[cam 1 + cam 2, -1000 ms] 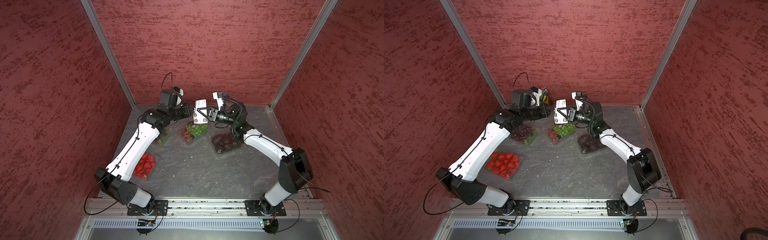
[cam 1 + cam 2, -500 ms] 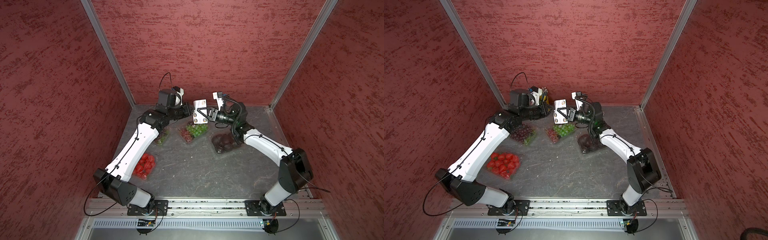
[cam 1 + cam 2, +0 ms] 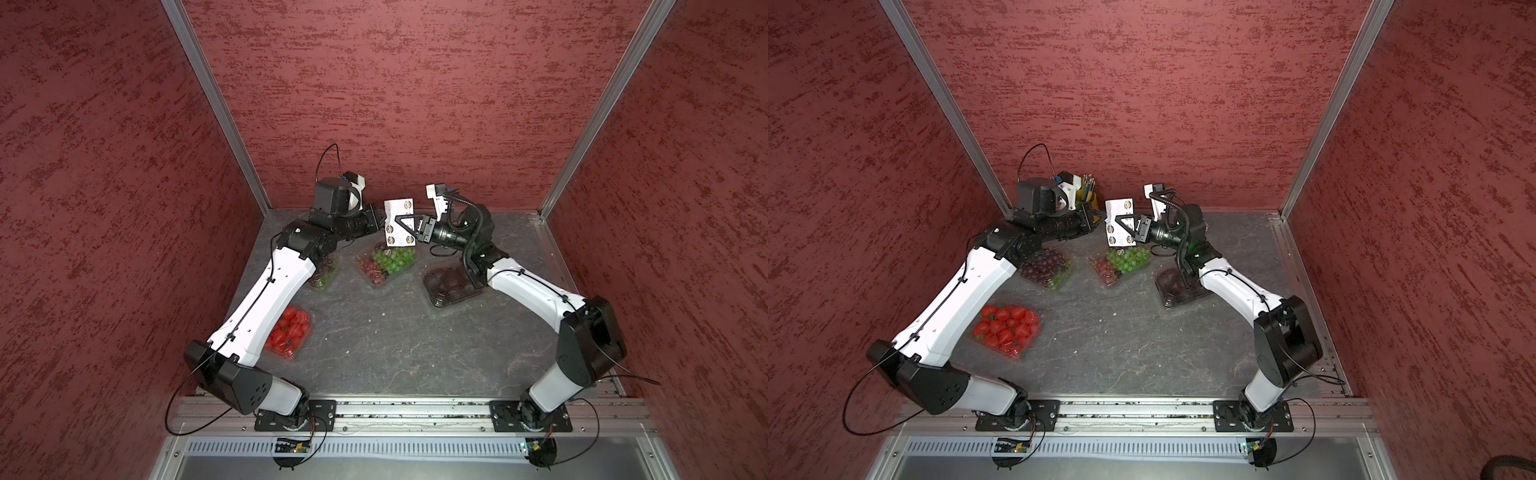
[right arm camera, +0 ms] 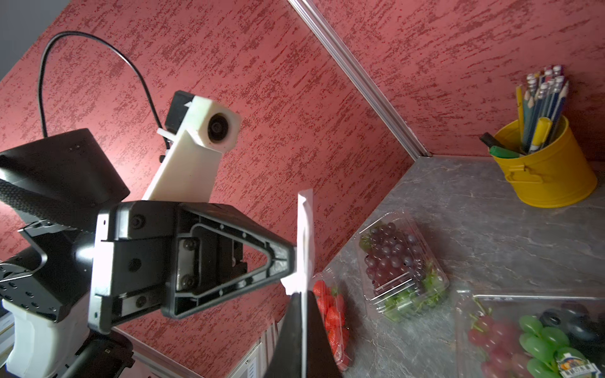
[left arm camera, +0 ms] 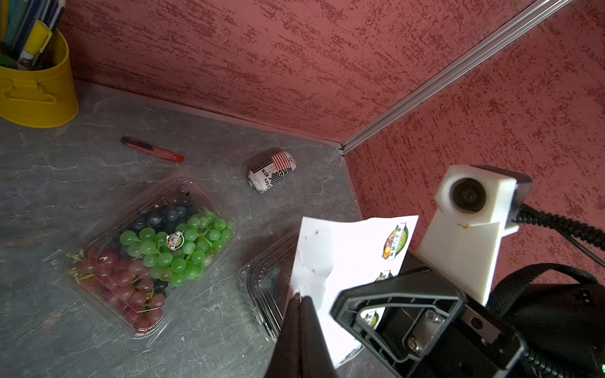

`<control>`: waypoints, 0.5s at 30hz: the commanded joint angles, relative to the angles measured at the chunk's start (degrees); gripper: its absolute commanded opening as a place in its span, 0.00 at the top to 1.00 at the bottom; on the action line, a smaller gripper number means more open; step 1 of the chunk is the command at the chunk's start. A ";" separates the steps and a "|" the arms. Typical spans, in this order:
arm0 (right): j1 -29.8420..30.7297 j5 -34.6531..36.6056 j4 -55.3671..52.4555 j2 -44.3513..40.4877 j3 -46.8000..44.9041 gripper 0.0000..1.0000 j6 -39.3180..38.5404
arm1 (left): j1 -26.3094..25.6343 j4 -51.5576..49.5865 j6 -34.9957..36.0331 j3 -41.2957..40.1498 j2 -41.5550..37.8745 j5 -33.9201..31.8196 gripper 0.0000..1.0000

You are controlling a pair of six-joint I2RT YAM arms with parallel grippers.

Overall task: Label fruit boxes
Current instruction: Tear off the label from the label sticker.

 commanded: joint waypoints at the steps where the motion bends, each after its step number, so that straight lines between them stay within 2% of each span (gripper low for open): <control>1: 0.32 1.61 -0.69 -1.37 -0.42 1.00 -0.73 | 0.69 -0.53 0.49 -1.05 -1.99 -1.92 1.00; 9: 0.26 2.51 -1.09 -1.67 -0.92 1.00 -0.91 | 0.94 -0.88 0.60 -1.75 -2.67 -2.50 1.00; 15: -0.90 4.34 -2.23 -4.13 -3.86 1.00 -1.48 | -1.31 -1.22 1.59 -2.30 -1.65 -4.99 1.00</control>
